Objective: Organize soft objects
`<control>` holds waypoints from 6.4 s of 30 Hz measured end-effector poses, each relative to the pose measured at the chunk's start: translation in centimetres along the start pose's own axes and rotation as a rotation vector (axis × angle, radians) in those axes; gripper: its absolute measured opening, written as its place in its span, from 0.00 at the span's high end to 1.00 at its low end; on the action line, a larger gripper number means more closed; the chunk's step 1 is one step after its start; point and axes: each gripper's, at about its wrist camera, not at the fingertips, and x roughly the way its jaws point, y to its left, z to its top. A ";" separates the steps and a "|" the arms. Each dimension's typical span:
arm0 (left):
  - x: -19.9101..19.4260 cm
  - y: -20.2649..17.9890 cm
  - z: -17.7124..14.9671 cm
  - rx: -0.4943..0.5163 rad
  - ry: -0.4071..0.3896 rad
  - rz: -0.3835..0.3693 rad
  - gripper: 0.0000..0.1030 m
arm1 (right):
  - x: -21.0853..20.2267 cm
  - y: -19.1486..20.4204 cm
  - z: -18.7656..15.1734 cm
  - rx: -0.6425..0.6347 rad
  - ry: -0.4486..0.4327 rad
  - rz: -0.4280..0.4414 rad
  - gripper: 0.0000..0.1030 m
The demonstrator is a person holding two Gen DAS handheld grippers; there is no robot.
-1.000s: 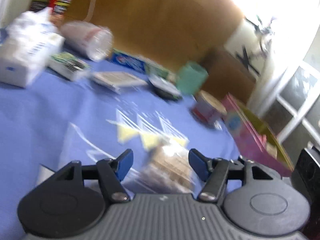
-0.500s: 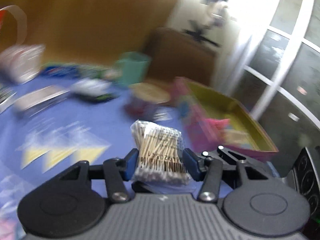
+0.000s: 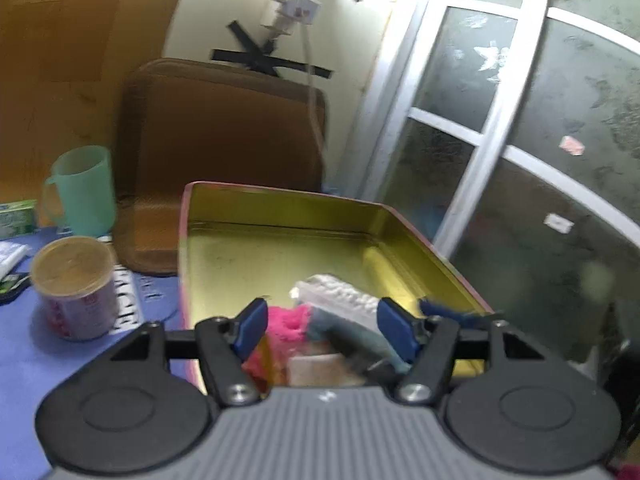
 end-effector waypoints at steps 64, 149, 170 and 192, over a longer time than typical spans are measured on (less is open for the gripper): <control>-16.4 16.6 -5.0 -0.210 -0.042 0.161 0.57 | -4.0 19.4 -4.5 -0.320 0.045 0.653 0.45; -9.5 9.8 0.7 -0.240 -0.013 -0.069 0.47 | -3.6 9.7 0.1 0.031 -0.024 0.525 0.75; -11.0 14.6 -2.0 -0.141 -0.053 0.284 0.36 | -1.9 2.2 2.1 0.151 -0.247 0.213 0.59; -18.6 29.9 -8.6 -0.310 -0.109 0.580 0.30 | 10.1 27.7 0.7 -0.502 0.060 0.475 0.54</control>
